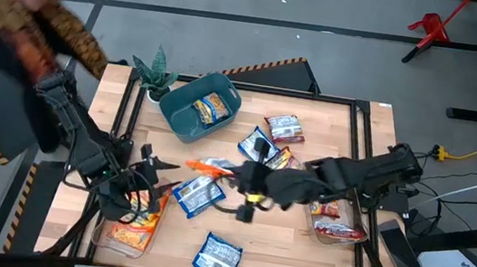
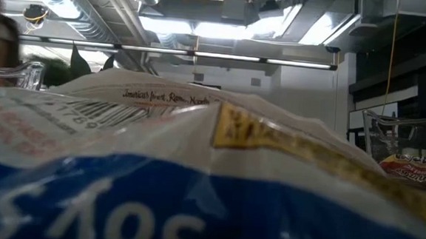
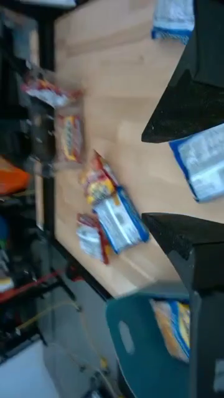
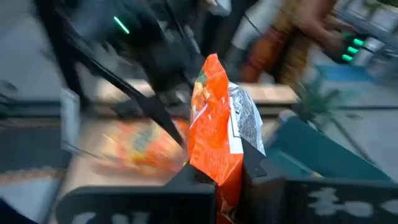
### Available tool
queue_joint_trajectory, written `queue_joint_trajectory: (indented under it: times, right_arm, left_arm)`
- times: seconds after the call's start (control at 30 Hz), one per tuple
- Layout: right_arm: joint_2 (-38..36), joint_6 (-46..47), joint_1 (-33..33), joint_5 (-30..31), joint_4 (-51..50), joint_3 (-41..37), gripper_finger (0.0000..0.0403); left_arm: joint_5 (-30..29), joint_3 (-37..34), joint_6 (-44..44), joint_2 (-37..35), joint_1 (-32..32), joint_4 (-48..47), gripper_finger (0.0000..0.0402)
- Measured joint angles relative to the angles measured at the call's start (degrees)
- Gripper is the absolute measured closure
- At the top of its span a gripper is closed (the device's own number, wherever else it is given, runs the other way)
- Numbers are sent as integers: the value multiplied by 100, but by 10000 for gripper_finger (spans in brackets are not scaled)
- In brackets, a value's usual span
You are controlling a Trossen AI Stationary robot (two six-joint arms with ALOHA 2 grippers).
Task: Sort Maruchan noodles
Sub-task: Put the orange noodle pack into the left transparent bin
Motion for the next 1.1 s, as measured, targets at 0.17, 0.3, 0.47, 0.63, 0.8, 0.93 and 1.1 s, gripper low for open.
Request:
queue_joint_trajectory:
  times: [0.17, 0.3, 0.47, 0.63, 0.8, 0.93, 1.1]
  right_arm:
    - [-130, 77, 261, -310, 549, 9, 402]
    - [-123, 179, 358, -495, 758, 4, 403]
    - [-74, 220, 461, -488, 753, 2, 403]
    - [2, 289, 511, -498, 806, -113, 403]
    - [19, 408, 595, -500, 854, -166, 403]
    - [10, 366, 799, -132, 851, -168, 403]
    - [80, 323, 879, -18, 1018, -170, 403]
  left_arm:
    - [855, -656, 2048, 0, 125, 2979, 211]
    - [1763, -890, 3330, 0, 375, 4692, 211]
    - [2182, -902, 3906, -2, 618, 5081, 211]
    - [3142, -902, 3960, -2, 1008, 5449, 211]
    - [3639, -902, 4288, -2, 1154, 5682, 211]
    - [3999, -902, 4546, -2, 1219, 6057, 200]
    - [4130, -902, 4641, -5, 1428, 6350, 161]
